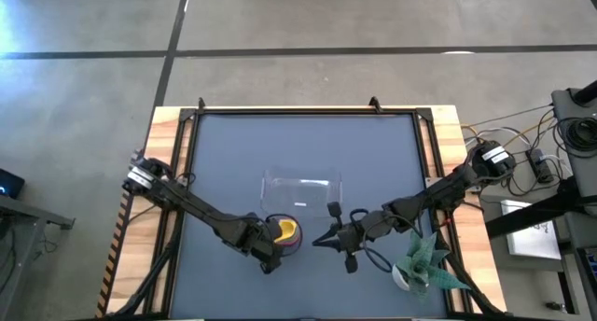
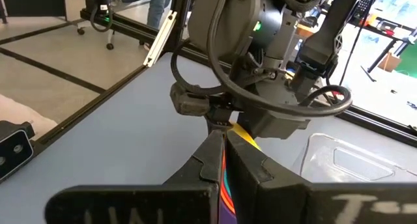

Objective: Nest measuring cups in basket
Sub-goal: Put the nested measuring cups into the transparent bin

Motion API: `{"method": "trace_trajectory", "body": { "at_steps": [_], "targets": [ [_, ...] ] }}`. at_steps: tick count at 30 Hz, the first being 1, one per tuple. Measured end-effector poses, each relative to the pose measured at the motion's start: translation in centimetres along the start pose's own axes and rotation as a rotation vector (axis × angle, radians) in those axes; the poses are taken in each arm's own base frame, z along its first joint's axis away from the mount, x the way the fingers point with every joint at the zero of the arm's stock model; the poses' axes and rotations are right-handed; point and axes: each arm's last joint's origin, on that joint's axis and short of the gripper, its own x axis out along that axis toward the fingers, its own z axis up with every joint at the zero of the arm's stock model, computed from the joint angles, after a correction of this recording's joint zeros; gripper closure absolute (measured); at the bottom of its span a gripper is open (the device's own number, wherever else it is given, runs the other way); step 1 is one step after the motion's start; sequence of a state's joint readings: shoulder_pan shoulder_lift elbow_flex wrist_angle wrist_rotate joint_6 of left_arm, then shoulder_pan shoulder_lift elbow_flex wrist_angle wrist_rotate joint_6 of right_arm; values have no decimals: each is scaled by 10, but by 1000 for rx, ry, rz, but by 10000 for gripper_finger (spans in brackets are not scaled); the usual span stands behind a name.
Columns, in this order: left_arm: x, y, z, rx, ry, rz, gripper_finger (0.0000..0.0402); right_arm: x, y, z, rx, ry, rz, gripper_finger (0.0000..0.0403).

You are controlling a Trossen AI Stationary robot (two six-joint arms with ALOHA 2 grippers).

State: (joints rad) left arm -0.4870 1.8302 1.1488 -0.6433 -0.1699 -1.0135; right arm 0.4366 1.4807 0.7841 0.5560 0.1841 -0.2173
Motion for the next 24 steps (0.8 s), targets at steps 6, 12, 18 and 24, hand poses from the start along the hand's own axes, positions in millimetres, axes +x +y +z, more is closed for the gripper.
{"method": "trace_trajectory", "body": {
  "at_steps": [6,12,18,24],
  "targets": [
    [-5,-1,0,8,-12,-21,289,0,0,0,-1,5,1,394],
    [-29,-10,-8,40,-32,-102,289,0,0,-1,-1,12,3,394],
    [-86,-12,-5,114,-75,-103,289,-7,2,8,-1,-15,11,394],
    [-117,3,13,252,-105,-5,290,-23,15,26,-69,-85,63,394]
  ]
}}
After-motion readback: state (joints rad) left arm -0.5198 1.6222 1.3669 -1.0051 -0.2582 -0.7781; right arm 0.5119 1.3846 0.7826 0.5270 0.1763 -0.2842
